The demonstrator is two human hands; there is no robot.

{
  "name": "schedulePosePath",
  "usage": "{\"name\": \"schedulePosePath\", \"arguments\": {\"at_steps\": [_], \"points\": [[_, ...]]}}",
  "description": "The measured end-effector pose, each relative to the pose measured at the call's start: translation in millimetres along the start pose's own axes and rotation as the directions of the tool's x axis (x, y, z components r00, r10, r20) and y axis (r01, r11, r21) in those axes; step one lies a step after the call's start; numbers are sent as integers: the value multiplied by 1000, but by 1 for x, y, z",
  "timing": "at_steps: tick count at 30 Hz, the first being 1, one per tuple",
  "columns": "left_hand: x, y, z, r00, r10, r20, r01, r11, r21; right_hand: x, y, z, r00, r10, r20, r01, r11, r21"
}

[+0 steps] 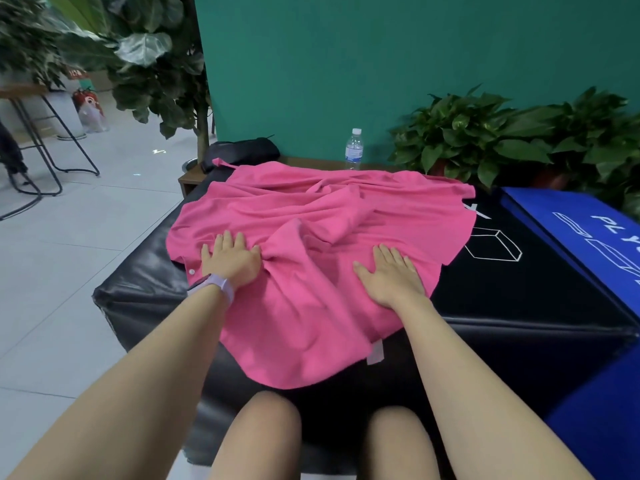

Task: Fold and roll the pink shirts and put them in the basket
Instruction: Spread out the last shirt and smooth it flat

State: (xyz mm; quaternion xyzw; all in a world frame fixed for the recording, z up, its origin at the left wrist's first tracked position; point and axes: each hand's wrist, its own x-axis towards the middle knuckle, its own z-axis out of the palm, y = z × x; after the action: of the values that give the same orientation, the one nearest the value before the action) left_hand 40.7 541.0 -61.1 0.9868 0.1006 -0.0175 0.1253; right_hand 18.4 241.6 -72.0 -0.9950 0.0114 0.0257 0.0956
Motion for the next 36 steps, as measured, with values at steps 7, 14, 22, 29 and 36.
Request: {"name": "schedulePosePath", "arguments": {"at_steps": [7,14,22,29,36], "points": [[47,-33,-7,992,124,-30,-120,987,107,45,46,-9,998,-59,-20,58,998,-25],[93,-11,-1,983,182,-26,-176,973,149,118,80,-23,993,-114,-9,114,993,-43],[178,25,7,981,195,-20,-190,969,159,202,96,-28,993,-118,-1,118,993,-12],[253,58,13,975,221,-24,-214,963,165,270,107,-34,992,-123,-12,123,991,-46],[308,76,15,964,262,-49,-252,955,153,318,116,-40,994,-103,-29,103,995,-8]]}}
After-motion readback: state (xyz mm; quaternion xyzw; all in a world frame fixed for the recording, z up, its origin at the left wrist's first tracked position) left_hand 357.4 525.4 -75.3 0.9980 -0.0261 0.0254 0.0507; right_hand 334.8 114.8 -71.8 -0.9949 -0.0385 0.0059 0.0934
